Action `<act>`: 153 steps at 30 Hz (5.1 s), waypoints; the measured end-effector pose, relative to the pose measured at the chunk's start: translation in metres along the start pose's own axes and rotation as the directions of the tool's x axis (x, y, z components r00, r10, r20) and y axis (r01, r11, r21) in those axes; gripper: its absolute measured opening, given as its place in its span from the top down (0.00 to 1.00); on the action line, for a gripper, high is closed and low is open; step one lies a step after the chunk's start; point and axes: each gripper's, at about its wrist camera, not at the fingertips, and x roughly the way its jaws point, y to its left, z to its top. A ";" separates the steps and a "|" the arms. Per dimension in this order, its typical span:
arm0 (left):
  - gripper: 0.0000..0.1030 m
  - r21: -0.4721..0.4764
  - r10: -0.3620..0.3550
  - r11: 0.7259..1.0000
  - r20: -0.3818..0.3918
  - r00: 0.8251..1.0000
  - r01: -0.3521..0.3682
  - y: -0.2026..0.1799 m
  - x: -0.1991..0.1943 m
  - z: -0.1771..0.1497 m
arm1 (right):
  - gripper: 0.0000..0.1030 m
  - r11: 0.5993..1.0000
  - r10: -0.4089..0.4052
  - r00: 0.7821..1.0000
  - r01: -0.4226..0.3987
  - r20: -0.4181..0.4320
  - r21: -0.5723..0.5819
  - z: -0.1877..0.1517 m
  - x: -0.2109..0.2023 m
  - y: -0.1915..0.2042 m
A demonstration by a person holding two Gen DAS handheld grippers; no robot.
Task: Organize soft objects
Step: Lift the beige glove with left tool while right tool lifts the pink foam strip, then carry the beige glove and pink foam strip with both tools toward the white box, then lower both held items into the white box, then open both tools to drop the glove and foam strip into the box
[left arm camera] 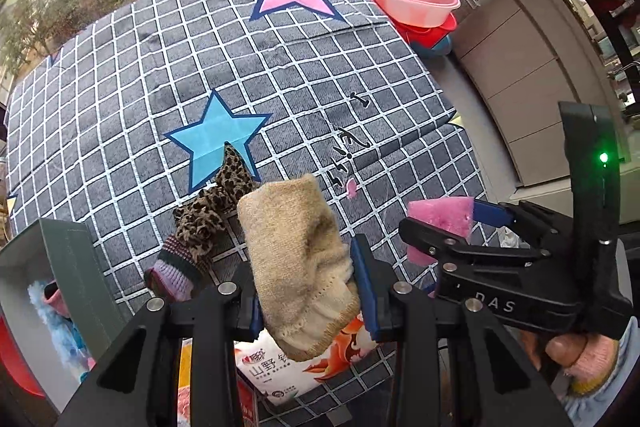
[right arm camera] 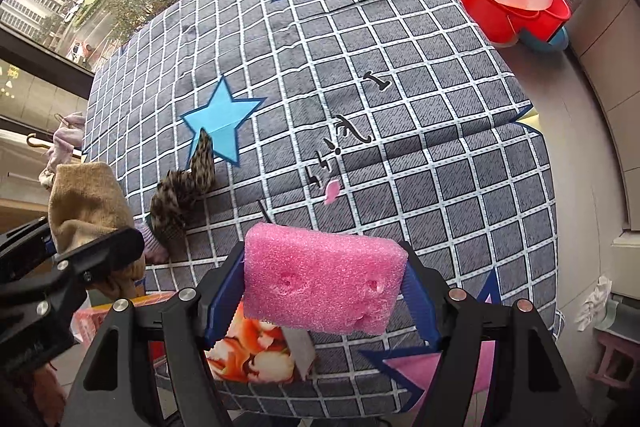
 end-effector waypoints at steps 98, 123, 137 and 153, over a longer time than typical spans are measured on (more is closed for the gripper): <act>0.61 -0.600 0.126 0.800 0.186 0.975 0.011 0.254 -0.109 -0.257 | 0.29 0.772 0.047 0.995 -0.095 -0.093 -0.628 -0.126 -0.034 0.341; 0.61 -0.608 0.146 0.793 0.136 0.980 -0.034 0.279 -0.094 -0.221 | 0.29 0.790 0.067 0.986 -0.148 -0.156 -0.595 -0.081 0.007 0.385; 0.61 -0.613 0.149 0.788 0.095 0.984 -0.060 0.288 -0.078 -0.210 | 0.29 0.802 0.045 0.983 -0.144 -0.180 -0.579 -0.060 0.032 0.396; 0.52 -0.620 0.145 0.782 0.083 0.986 -0.063 0.291 -0.073 -0.209 | 0.29 0.779 0.058 0.979 -0.167 -0.196 -0.604 -0.054 0.045 0.409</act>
